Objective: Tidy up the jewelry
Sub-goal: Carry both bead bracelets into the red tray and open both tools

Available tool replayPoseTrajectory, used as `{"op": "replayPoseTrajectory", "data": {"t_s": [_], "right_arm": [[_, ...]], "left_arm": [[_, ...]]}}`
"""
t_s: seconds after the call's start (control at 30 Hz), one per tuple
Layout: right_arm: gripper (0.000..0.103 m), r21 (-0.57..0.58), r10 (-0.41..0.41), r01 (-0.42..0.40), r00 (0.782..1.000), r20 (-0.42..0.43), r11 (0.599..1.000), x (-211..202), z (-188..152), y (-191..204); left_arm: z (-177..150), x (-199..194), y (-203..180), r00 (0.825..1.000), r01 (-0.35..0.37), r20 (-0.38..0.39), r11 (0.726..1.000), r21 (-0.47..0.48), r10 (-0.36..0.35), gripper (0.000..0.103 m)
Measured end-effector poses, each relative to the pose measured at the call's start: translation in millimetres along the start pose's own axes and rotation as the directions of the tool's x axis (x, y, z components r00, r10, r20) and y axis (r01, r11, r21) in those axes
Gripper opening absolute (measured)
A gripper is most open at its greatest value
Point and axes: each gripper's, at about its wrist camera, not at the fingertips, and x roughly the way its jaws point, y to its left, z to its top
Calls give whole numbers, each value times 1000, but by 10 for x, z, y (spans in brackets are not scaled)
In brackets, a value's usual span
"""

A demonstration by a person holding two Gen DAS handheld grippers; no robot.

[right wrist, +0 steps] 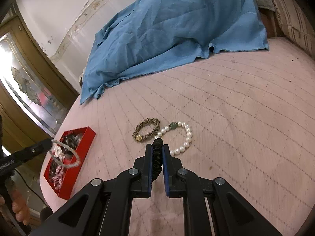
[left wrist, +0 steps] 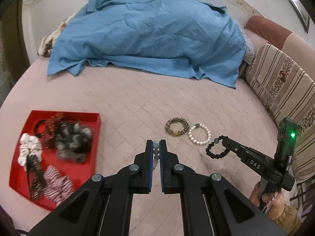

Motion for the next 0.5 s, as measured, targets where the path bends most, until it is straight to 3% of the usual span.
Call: {"op": "replayPoseTrajectory", "data": {"t_s": [0.23,0.5], "right_arm": [[10,37,20,-19,1000,-18,999,-191,-297,173],[10,-6,34,-34,998,-48,999,-321,-500,538]], "left_arm": [[-127,-342,322,1000,-4,31,997,-76,6,6],[-259,-654,707,997,-38,60,988,-153,47,6]]}}
